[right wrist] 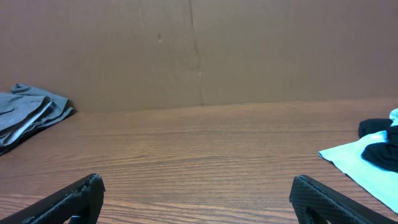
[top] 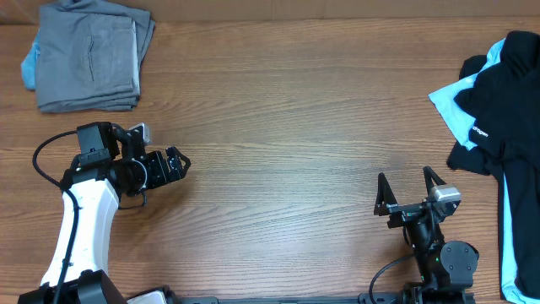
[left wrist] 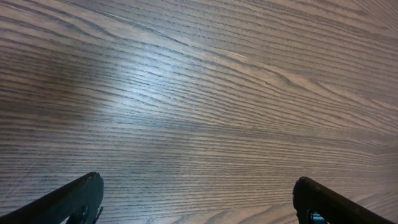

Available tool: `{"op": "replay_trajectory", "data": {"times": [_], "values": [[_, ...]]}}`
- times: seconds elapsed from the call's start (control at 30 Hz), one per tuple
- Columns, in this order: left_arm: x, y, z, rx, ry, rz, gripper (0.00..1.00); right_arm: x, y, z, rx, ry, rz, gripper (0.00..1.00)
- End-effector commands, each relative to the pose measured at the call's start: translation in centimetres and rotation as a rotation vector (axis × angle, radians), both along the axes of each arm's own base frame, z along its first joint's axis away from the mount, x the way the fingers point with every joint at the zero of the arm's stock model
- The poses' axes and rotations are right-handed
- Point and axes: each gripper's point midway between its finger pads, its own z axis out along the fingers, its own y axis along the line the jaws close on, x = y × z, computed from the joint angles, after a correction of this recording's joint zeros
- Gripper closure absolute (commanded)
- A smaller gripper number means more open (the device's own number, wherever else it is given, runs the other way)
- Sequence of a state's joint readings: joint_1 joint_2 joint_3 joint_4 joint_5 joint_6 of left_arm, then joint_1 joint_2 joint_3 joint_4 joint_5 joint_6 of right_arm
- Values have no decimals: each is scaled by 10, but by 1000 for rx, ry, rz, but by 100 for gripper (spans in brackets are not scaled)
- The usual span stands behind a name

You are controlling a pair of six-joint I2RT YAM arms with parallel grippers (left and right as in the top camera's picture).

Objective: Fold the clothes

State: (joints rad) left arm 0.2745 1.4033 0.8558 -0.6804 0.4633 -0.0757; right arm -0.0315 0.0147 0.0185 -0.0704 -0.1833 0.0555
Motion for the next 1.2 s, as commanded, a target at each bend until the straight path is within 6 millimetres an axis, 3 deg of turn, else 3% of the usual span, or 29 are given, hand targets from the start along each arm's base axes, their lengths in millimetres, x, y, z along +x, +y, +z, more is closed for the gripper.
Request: {"op": "replay_trajectory", "data": {"times": [0.0, 0.4, 0.5, 0.8, 1.03, 1.17], "values": [[-2, 0, -4, -3, 14, 8, 0, 0, -2, -1, -4, -6, -10, 0], [-4, 4, -6, 18, 28, 16, 0, 0, -2, -1, -4, -6, -10, 0], [-5, 4, 4, 28, -3, 16, 0, 0, -2, -1, -4, -6, -10, 0], [-21, -8, 56, 186, -277, -13, 0, 0, -2, -1, -4, -6, -10, 0], [-37, -31, 72, 286, -610, -62, 0, 0, -2, -1, -4, -6, -10, 0], [-45, -32, 67, 293, -675, -56, 0, 0, -2, -1, -4, -6, -10, 0]]}}
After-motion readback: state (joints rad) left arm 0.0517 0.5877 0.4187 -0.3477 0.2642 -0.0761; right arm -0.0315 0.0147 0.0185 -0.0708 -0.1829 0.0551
